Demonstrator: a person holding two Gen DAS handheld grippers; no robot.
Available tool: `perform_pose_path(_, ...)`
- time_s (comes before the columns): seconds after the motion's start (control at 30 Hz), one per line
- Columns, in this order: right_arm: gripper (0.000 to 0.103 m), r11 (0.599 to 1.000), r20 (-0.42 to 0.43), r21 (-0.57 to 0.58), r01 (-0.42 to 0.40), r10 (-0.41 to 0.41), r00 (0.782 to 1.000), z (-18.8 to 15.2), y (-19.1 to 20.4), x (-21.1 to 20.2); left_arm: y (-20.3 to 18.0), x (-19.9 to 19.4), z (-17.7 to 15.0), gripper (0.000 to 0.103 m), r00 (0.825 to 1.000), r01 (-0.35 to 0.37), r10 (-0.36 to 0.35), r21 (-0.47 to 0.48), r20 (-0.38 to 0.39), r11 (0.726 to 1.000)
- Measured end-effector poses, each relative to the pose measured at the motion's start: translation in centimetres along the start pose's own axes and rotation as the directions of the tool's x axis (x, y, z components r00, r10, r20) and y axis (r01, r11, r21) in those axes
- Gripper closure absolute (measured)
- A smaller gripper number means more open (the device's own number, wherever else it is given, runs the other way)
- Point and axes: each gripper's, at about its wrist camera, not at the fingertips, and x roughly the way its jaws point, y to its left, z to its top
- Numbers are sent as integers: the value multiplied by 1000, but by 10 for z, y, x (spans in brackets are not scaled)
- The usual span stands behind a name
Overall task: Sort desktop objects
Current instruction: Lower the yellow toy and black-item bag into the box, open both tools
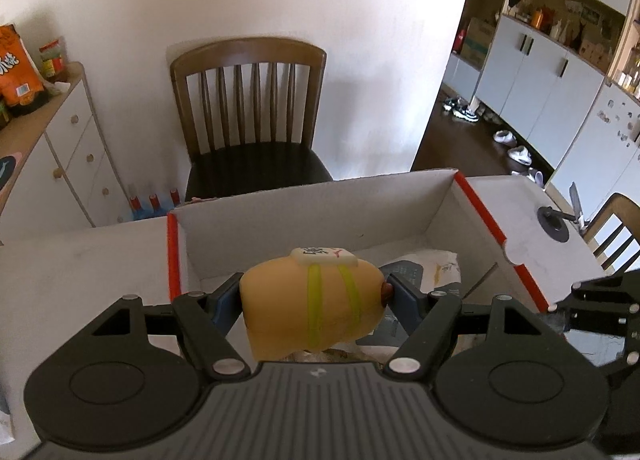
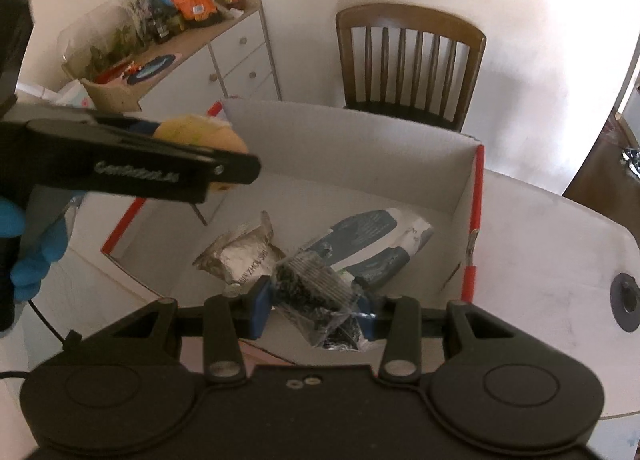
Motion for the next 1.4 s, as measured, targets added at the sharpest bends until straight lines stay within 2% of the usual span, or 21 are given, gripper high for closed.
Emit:
perform_pose_path(0.33,61,1000,-77,-8,-11,11,997,-3,-6,24,2,42,1,28,996,-31,32,9,-85,999)
perform_pose_path(0.57,61,999,-113,-3,-38,37,993,-6,-10,36,8,65,-2,28,992,-45,44,-3,-118,999)
perform_pose_path(0.63,61,999,-124,0,-36,36,992,-7,-12,40,6,70,-3,28,991,-66,68,15,-119,998)
perform_pose_path(0.9,60,998,-157,37,-47,52,986,-10,-22,48,-9,88,-4,28,984,-63,73,69,-164,996)
perform_pose_path(1.13,59,998,-165,38,-46,52,985,-8,-24,51,-10,99,-5,27,973,-54,69,75,-220,996)
perform_pose_path(1.23,55,997,-163,47,-55,62,985,-7,-25,51,-11,103,-6,27,966,-49,67,78,-252,996)
perform_pose_path(1.4,41,998,-139,38,-59,63,988,-4,-21,46,-9,98,-2,26,970,-47,60,62,-236,997)
